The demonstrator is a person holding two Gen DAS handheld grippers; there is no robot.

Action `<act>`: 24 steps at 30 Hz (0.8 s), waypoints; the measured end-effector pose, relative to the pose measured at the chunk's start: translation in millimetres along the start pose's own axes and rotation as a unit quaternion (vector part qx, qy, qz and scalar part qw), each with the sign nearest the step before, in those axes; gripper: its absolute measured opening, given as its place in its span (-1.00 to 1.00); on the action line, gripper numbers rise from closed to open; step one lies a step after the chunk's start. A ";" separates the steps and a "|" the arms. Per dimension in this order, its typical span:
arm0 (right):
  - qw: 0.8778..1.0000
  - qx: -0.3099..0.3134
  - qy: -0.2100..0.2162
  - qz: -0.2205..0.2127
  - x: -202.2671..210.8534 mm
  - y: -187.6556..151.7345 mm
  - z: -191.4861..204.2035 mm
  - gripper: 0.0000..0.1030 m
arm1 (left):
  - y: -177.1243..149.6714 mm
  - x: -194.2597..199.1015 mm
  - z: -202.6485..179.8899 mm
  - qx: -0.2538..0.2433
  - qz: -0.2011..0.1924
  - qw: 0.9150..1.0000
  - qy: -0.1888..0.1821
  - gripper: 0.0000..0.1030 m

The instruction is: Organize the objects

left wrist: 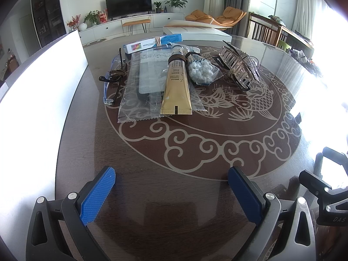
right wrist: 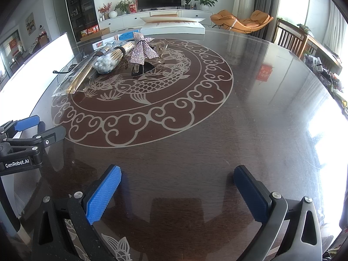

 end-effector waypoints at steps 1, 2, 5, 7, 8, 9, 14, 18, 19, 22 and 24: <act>1.000 -0.001 0.000 0.000 1.7 0.5 0.1 1.00 | 0.0 0.0 0.0 0.000 0.000 1.000 0.000 1.00; 1.000 -0.001 0.000 0.000 3.5 1.9 -0.1 1.00 | -0.1 0.0 0.0 0.000 0.000 1.000 0.000 1.00; 1.000 -0.002 0.000 0.000 8.3 4.7 1.7 1.00 | -0.1 0.1 0.0 0.000 0.000 1.000 0.000 1.00; 1.000 -0.002 0.000 0.000 9.6 3.6 2.0 1.00 | -0.1 0.1 0.0 0.000 0.000 1.000 0.000 1.00; 1.000 -0.002 0.000 0.000 10.2 3.3 2.3 1.00 | -0.2 0.1 0.1 0.000 0.000 1.000 0.000 1.00; 1.000 -0.002 0.000 0.000 10.9 3.0 2.5 1.00 | -0.2 0.2 0.1 0.000 0.000 1.000 0.000 1.00; 1.000 -0.003 0.001 -0.001 19.6 3.8 5.9 1.00 | -0.2 0.0 0.0 0.000 0.000 1.000 0.000 1.00; 1.000 -0.003 0.001 -0.001 22.4 3.0 6.8 1.00 | -0.3 0.0 0.0 0.000 0.000 1.000 0.000 1.00; 1.000 -0.003 0.001 -0.001 23.5 2.8 7.2 1.00 | -0.1 0.1 0.1 0.001 -0.001 1.000 -0.001 1.00; 1.000 -0.003 0.001 -0.001 26.2 2.4 8.4 1.00 | 3.0 -0.3 1.2 0.000 0.029 1.000 -0.002 1.00; 1.000 -0.004 0.001 -0.001 28.8 1.2 9.0 1.00 | 10.3 9.4 10.6 0.035 0.038 0.999 -0.013 1.00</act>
Point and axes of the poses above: each gripper's, at about its wrist camera, not at the fingertips, and x roughly against the way its jaws point, z to its left, y to its top, the point moved 3 cm from there along -x, roughly the way its jaws point, and after that the axes turned 15 degrees about z, right-handed, at the moved point
